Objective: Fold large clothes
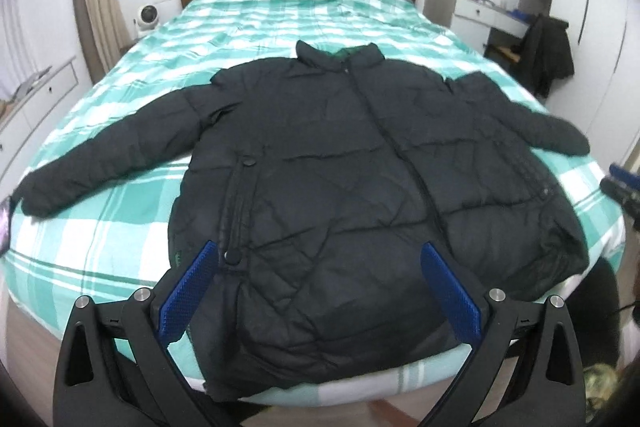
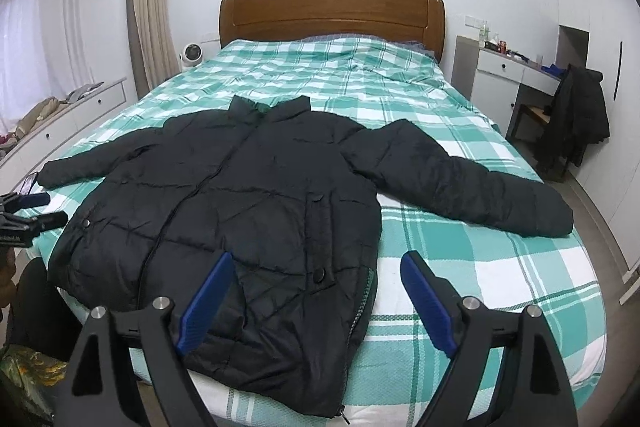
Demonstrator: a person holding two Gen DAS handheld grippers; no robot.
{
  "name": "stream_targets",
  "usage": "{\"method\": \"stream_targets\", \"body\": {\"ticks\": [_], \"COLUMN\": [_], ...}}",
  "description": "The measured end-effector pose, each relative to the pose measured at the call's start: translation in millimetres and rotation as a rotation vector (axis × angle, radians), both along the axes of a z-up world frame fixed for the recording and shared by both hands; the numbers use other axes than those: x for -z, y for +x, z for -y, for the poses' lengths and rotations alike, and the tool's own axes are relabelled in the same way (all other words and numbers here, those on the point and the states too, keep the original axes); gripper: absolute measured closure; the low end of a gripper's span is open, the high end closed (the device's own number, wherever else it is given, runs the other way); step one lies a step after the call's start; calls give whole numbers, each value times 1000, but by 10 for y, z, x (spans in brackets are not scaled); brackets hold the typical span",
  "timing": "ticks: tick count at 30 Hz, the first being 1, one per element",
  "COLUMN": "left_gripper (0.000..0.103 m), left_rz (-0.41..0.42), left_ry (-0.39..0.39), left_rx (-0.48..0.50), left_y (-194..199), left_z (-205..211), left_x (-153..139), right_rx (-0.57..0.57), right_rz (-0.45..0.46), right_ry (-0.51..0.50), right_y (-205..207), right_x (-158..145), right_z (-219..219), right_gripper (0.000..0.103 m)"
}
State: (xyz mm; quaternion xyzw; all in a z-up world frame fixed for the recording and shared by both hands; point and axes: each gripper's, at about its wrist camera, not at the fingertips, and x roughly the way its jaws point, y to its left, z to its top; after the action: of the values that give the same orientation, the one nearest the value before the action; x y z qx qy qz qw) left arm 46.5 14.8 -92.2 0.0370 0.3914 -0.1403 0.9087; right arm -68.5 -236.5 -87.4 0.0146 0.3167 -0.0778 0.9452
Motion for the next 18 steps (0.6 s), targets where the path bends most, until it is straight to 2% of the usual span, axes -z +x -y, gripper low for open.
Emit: {"method": "stream_targets", "body": {"ticks": [4,12,18], "left_gripper": [2,2,2], "left_rz": [-16,57,71], "left_ry": [-35,22,51], "left_rx": [-14,-28,-28], "left_y": [20,-39,-52], "left_z": [-64,-32,-8], "left_x": [-9,-118,-116], "right_rx": [-6,-22,-18], "right_rz": [-3,-10,-11], "right_ry": [-7,31,16], "right_y": [-11,-6,-6], "right_x": [4,-7,-5], "right_z": [-8,-22,-43], "right_gripper": [16,16,16]}}
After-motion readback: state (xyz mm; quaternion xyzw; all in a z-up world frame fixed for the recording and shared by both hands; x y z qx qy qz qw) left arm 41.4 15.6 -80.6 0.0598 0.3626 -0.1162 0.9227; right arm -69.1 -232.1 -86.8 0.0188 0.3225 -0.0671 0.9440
